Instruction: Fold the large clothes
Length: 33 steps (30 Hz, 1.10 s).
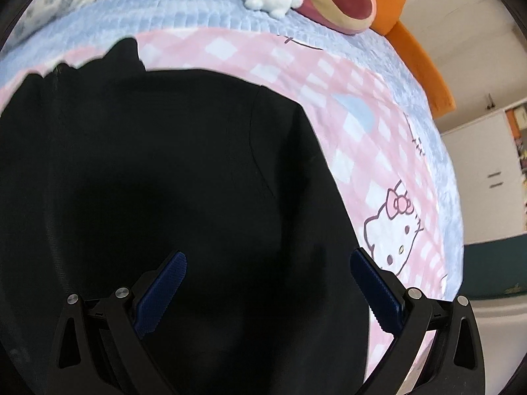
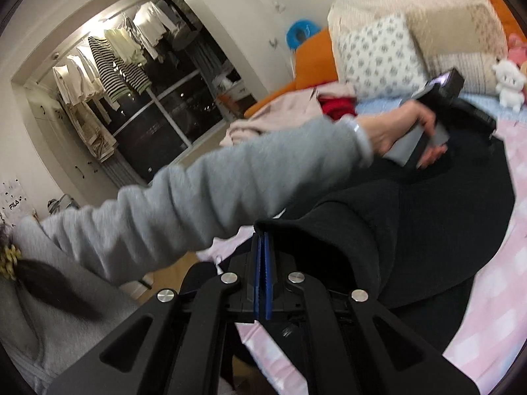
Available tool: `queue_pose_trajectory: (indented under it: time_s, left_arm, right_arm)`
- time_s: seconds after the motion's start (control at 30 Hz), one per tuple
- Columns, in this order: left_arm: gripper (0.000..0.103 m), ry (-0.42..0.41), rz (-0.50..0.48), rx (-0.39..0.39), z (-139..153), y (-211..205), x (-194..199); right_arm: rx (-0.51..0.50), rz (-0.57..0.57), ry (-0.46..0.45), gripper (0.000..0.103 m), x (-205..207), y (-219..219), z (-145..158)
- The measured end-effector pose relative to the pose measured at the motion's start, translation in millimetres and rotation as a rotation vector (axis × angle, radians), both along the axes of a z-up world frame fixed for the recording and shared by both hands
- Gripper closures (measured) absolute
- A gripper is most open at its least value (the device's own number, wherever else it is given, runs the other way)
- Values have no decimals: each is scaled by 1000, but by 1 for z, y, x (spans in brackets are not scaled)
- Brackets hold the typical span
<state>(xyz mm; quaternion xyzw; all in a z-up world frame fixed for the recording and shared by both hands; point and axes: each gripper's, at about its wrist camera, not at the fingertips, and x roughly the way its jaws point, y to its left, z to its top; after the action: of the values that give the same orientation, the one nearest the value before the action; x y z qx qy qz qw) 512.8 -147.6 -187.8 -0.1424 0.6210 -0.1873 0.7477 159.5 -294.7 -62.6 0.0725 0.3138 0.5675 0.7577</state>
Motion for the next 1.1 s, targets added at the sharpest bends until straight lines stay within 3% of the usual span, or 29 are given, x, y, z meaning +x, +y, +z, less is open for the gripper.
queue_pose_trajectory:
  time_s: [0.03, 0.2, 0.27, 0.3, 0.33, 0.4, 0.53, 0.6, 0.8, 1.0, 1.03, 1.1]
  left_arm:
    - [2, 14, 14, -29, -6, 1, 2]
    - [2, 22, 29, -18, -18, -6, 6]
    - [8, 8, 34, -46, -17, -10, 9]
    - [29, -9, 38, -46, -15, -11, 9]
    - [41, -19, 42, -40, -15, -11, 11]
    - [77, -25, 63, -44, -10, -10, 10]
    - [94, -41, 46, -120, 4, -6, 9]
    - [94, -61, 41, -148, 11, -2, 5]
    - [94, -97, 88, -117, 24, 30, -3]
    - [94, -65, 138, -84, 6, 67, -7]
    - [93, -60, 140, -64, -1, 70, -8]
    - [77, -48, 142, -19, -15, 77, -12]
  right_arm:
    - [-5, 4, 11, 100, -3, 3, -2]
    - [-13, 19, 30, 100, -21, -2, -7]
    - [-12, 8, 19, 100, -26, -8, -8]
    - [-11, 5, 15, 100, -28, -12, -7]
    - [-6, -2, 17, 100, -29, -16, -7]
    - [-4, -9, 16, 100, -32, -21, -9]
    - [2, -16, 4, 100, -40, -24, -8]
    - [7, -8, -2, 100, -45, -24, -10]
    - [3, 11, -7, 100, -50, -19, -15]
    - [-17, 38, 5, 100, -55, -4, -24]
    - [-24, 43, 11, 100, -53, -1, -26]
    - [-78, 36, 6, 98, -55, 7, -38]
